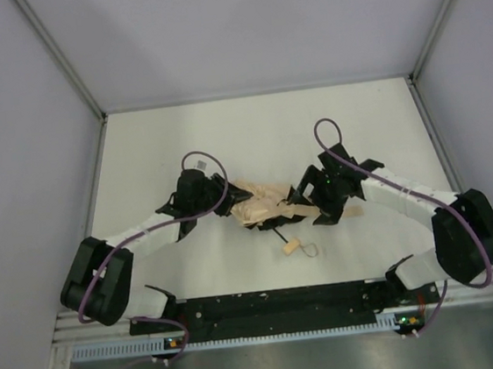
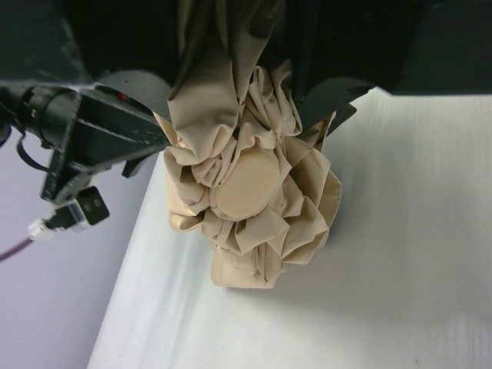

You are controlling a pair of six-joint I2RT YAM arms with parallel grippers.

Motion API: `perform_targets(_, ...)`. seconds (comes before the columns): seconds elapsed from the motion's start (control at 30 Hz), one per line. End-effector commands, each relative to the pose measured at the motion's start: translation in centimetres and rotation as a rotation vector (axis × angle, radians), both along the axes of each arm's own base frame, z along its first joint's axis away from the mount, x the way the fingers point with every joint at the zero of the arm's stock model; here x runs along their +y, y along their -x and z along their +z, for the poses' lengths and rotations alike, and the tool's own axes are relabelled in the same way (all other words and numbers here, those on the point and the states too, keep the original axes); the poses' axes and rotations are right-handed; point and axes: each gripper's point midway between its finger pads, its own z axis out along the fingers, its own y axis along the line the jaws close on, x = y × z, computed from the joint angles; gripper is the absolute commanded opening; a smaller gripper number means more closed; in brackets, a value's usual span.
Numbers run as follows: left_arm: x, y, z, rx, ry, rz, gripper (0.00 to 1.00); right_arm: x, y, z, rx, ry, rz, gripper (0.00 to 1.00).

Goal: Put away the umbrella

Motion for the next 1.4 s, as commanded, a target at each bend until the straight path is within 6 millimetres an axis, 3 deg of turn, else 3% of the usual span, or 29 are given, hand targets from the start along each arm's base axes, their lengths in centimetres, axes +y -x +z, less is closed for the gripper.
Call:
perform_targets(0.0, -1.0, -0.4, 2.5, -0.111, 0.064, -0.055, 0.0, 0.2, -1.7, -1.2, 0.053, -0.003, -0.117, 0.93)
perform_targets(0.17, -1.1, 0.0, 1.7, -0.103, 0.068, -0.072, 0.0, -0.5, -2.7, -3.2, 0.048, 0.039, -0.178, 0.77)
perform_targets(0.3, -1.2, 0.4, 1.3, -0.106, 0.062, -0.097, 0.0, -1.2, -3.9, -4.3, -0.005, 0.111, -0.149, 0.52)
perform_targets(0.4, -1.1, 0.5, 1.0, -0.116, 0.052, -0.114, 0.0, -1.4, -4.6, -4.7, -0.037, 0.142, -0.115, 0.43)
perform_targets(0.53, -1.2, 0.7, 0.7, -0.122, 0.041, -0.13, 0.0, -1.3, -5.0, -4.4, -0.058, 0.149, -0.071, 0.02)
perform_targets(0.57, -1.1, 0.6, 0.6, -0.126, 0.033, -0.132, 0.0, -1.4, -4.9, -3.9, -0.069, 0.158, -0.055, 0.0)
perform_targets(0.73, -0.7, 0.7, -0.8, -0.111, -0.035, -0.152, 0.0, -3.5, -4.8, -1.0, -0.125, 0.3, 0.051, 0.0)
perform_targets(0.83, -0.5, 0.6, -1.2, -0.109, -0.046, -0.142, 0.0, -4.2, -6.7, 0.6, -0.196, 0.413, 0.109, 0.0)
perform_targets(1.03, -0.8, 0.4, -1.4, -0.095, -0.024, -0.126, 0.0, -3.2, -10.9, 0.2, -0.203, 0.55, 0.269, 0.0)
perform_targets(1.17, -0.5, 0.3, -1.3, -0.091, -0.029, -0.102, 0.0, -2.2, -13.2, -1.5, -0.175, 0.597, 0.342, 0.01)
perform_targets(1.27, -0.3, 0.2, -1.1, -0.098, -0.035, -0.091, 0.0, -1.8, -14.1, -2.1, -0.171, 0.603, 0.371, 0.06)
perform_targets(1.37, -0.2, 0.3, -1.2, -0.095, -0.043, -0.087, 0.0, -3.5, -14.6, -2.7, -0.163, 0.667, 0.377, 0.2)
